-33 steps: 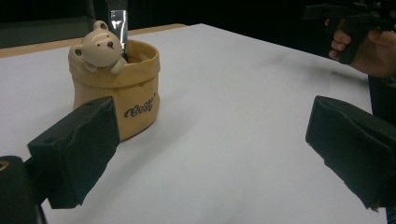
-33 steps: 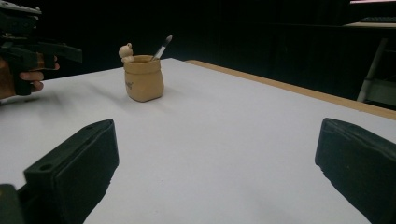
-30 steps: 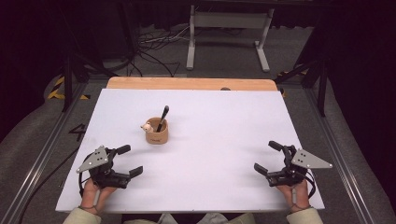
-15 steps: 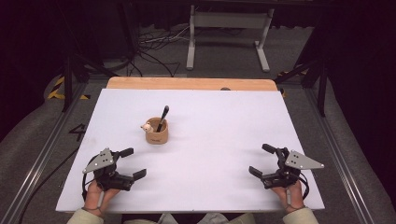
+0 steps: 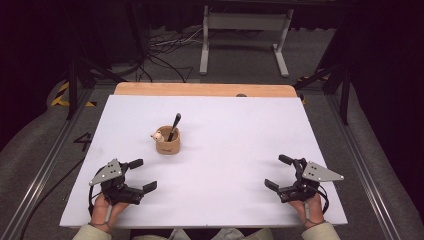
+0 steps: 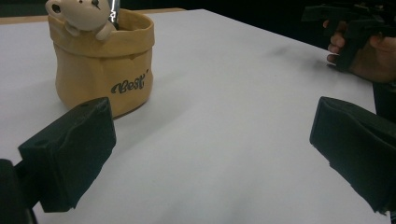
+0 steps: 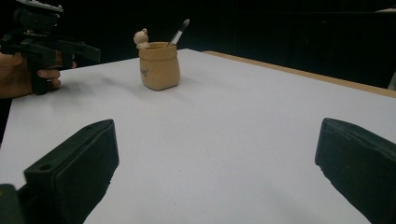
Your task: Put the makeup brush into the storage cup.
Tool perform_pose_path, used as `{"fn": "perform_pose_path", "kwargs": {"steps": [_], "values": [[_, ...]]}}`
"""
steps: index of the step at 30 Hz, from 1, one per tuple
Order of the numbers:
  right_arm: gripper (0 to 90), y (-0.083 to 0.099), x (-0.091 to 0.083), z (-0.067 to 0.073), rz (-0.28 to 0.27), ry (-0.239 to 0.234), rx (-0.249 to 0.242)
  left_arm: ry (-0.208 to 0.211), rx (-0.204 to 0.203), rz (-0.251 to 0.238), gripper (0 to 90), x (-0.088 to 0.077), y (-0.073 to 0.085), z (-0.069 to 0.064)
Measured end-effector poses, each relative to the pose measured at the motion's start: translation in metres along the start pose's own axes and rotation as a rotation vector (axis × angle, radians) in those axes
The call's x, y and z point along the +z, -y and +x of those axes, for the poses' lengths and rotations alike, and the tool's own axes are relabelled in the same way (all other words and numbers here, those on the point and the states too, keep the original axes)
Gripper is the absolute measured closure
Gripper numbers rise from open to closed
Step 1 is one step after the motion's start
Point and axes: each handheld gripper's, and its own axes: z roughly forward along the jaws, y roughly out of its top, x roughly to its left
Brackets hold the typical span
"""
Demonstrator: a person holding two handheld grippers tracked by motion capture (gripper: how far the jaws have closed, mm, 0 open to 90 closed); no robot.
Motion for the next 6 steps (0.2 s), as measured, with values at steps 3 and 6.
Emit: {"fn": "perform_pose_path", "kwargs": {"steps": [3,6], "values": [[0.0,0.0,0.0002,0.0,0.0,-0.001,0.001,-0.009,-0.007,-0.009,1.1,-0.0006,-0.0002,-0.0001],[0.0,-0.0002,0.0002,-0.0001,-0.002,-0.003,0.005,-0.002,-0.009,-0.012,1.1,-0.0008,-0.0002,-0.0001]]}}
